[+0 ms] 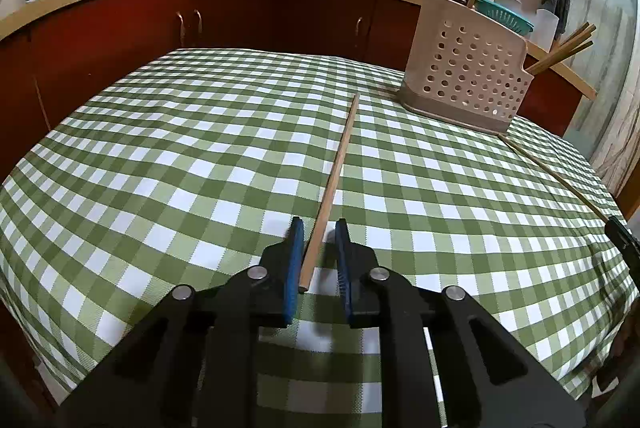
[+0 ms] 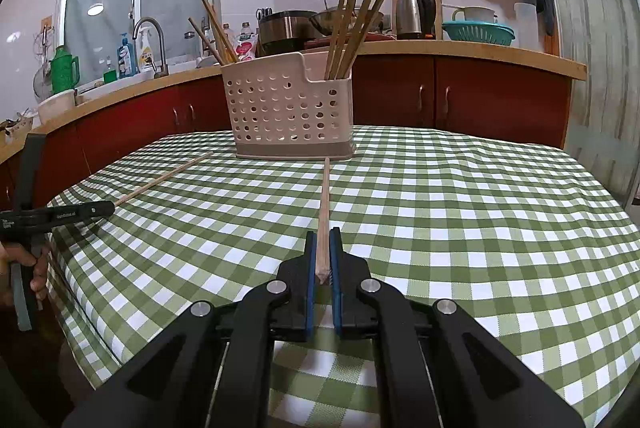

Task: Organize utensils
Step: 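Lower the right tool and close it on a chopstick while the left tool closes on another, then lift both held chopsticks and carry them over the beige holder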

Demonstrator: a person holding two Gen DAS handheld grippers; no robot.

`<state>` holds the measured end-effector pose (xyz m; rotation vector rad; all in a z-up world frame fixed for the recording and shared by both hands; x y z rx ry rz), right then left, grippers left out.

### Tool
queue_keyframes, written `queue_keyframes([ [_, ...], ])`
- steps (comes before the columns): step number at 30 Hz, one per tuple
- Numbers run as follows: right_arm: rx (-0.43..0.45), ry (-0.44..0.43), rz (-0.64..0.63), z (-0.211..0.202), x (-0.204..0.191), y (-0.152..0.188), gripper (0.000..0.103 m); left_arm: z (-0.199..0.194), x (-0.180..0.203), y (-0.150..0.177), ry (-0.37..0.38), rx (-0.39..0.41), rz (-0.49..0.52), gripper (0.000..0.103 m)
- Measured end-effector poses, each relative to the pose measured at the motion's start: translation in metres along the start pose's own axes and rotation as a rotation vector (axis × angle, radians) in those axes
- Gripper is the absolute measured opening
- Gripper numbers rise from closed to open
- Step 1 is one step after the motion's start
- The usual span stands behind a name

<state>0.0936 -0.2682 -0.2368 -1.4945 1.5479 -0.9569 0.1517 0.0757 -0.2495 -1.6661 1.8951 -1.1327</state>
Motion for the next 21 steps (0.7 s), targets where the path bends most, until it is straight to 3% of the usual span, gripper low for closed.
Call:
queue_keyframes([
  [4, 0.005, 0.0, 0.005, -0.002, 0.001, -0.002, 0.007, 0.0, 0.004, 0.0, 0.006, -0.006, 0.019, 0.006],
  [21, 0.074, -0.005, 0.014, -0.026, 0.003, -0.026, 0.007, -0.041, 0.056, -0.027, 0.044, 0.128, 0.195, 0.006],
])
Point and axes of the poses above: each gripper's, at about its wrist camera, not at the fingertips, and z roughly the way its jaws point, x to its right, y to its underside, the point moved 2 cm from there along z, roughly the way its jaws point, and after that the axes turned 9 degrees about y, right-handed, at the moved point
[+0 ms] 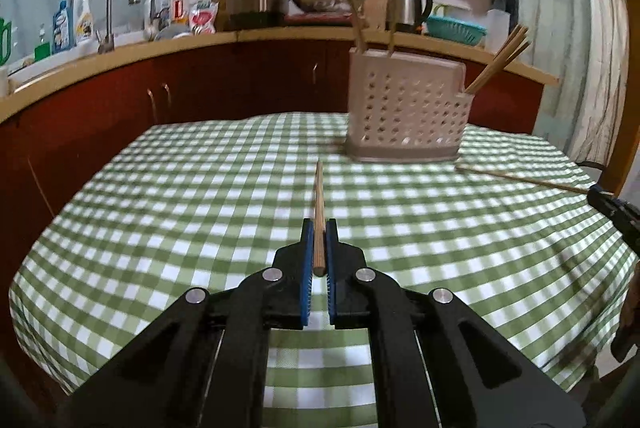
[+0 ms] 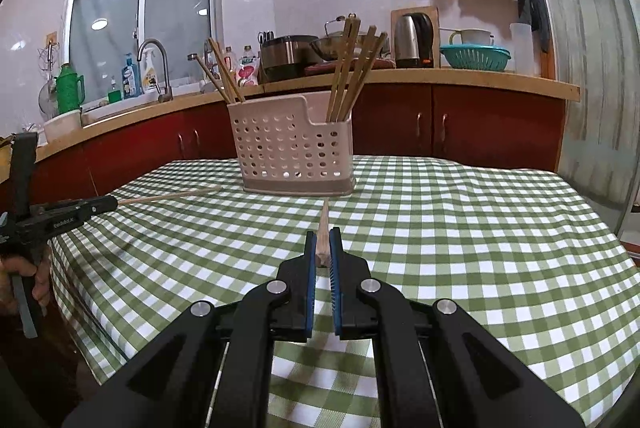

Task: Organize utensils
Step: 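Lift both held chopsticks and carry them over the beige holder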

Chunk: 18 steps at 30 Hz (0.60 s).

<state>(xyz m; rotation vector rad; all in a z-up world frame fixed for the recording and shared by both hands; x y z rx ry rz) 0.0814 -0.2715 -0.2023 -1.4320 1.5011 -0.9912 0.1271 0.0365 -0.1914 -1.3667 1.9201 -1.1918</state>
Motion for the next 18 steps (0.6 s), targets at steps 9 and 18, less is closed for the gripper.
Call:
queue_keyframes([
  [9, 0.026, 0.004, 0.017, -0.009, 0.001, -0.014, 0.007, -0.021, 0.015, -0.024, 0.013, 0.063, 0.033, 0.006],
  [18, 0.075, 0.025, 0.008, -0.028, -0.007, -0.046, 0.007, -0.036, 0.026, -0.047, 0.018, 0.082, 0.055, 0.006],
])
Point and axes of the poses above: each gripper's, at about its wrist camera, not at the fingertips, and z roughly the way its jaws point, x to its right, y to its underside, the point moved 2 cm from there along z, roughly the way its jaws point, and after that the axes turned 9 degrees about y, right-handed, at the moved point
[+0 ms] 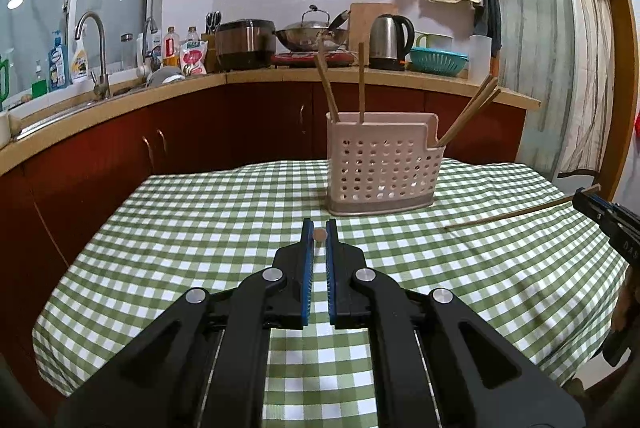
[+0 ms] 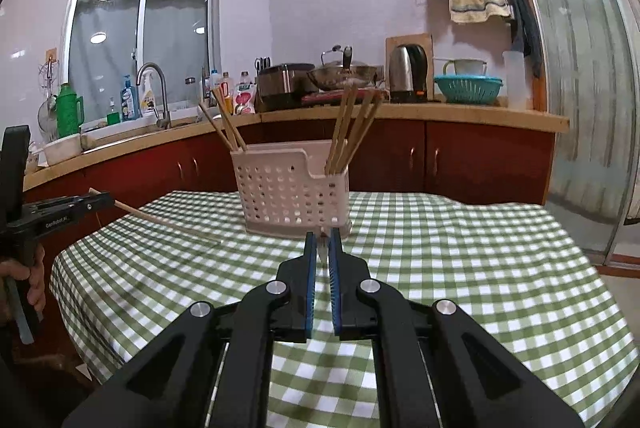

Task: Organize utensils
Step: 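Lift both held chopsticks and carry them over the beige holder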

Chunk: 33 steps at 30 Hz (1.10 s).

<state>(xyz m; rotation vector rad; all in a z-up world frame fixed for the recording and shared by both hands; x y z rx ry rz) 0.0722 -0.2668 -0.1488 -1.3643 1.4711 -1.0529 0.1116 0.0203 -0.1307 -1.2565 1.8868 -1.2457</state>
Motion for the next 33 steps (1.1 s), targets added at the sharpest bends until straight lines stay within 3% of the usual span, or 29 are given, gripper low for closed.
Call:
queue_keyframes([
  [17, -0.016, 0.029, -0.011, 0.016, -0.01, -0.04, 0.007, 0.004, 0.01, -0.039, 0.041, -0.004, 0.05, 0.006],
  [33, -0.013, 0.002, 0.029, 0.029, -0.014, -0.07, 0.007, 0.013, 0.01, -0.078, 0.091, 0.056, 0.047, 0.006],
])
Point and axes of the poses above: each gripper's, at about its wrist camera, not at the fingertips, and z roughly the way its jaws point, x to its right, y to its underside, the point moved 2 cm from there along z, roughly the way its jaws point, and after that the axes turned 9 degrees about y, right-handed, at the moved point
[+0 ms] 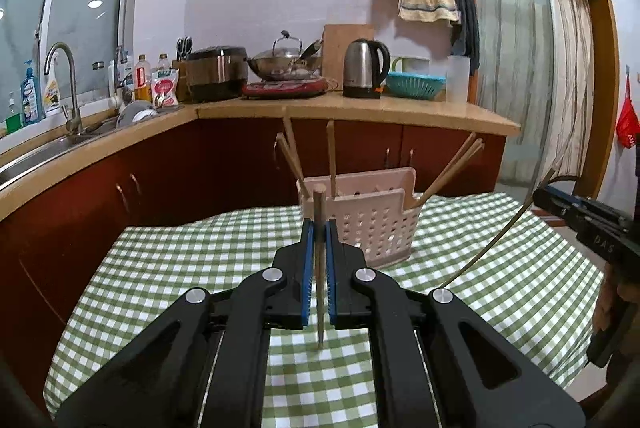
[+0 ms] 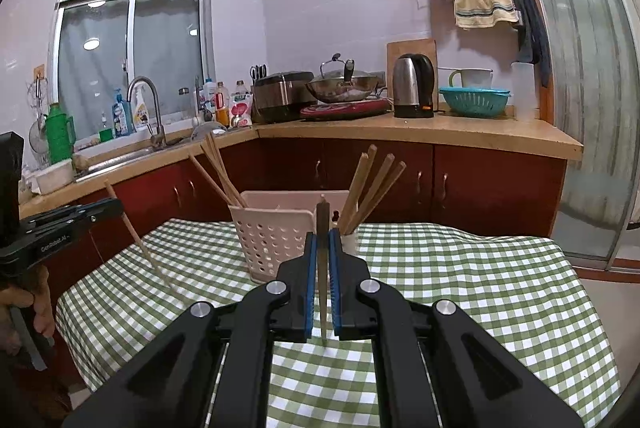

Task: Organize utensils
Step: 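Lift both held chopsticks and carry them over the beige holder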

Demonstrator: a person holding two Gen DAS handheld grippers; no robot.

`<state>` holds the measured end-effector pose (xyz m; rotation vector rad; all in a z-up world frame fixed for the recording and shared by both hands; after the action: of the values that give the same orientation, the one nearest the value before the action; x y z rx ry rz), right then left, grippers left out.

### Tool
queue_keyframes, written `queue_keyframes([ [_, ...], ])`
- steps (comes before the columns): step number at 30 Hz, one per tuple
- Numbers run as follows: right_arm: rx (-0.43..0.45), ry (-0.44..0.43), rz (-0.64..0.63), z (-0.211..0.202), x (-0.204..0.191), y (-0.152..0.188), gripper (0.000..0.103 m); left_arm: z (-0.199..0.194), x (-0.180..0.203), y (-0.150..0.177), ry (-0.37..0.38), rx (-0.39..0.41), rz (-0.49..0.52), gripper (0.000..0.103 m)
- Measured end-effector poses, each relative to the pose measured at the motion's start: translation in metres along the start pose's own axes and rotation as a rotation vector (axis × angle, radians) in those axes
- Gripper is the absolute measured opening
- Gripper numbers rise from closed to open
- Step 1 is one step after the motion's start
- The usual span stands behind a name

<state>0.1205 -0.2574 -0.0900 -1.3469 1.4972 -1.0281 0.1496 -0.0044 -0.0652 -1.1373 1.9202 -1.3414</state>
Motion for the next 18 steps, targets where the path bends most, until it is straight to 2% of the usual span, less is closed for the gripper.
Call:
queue_keyframes([
  [12, 0.108, -0.051, 0.011, -0.02, -0.004, -0.045, 0.007, -0.009, 0.013, -0.049, 0.066, 0.109, 0.021, 0.006],
  [18, 0.186, -0.071, 0.005, -0.025, -0.006, -0.075, 0.007, -0.015, 0.027, -0.084, 0.078, 0.202, 0.073, 0.006],
])
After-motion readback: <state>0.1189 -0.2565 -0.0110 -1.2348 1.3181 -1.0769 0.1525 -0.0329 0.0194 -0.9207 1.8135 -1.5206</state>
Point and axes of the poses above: each gripper's, at about its wrist camera, not at the fingertips, and z roughly the way its jaws point, x to its right, y to its underside, the point moved 2 cm from there along z, roughly the way its jaws point, and after that the axes turned 9 degrees about y, right-handed, at the moved point
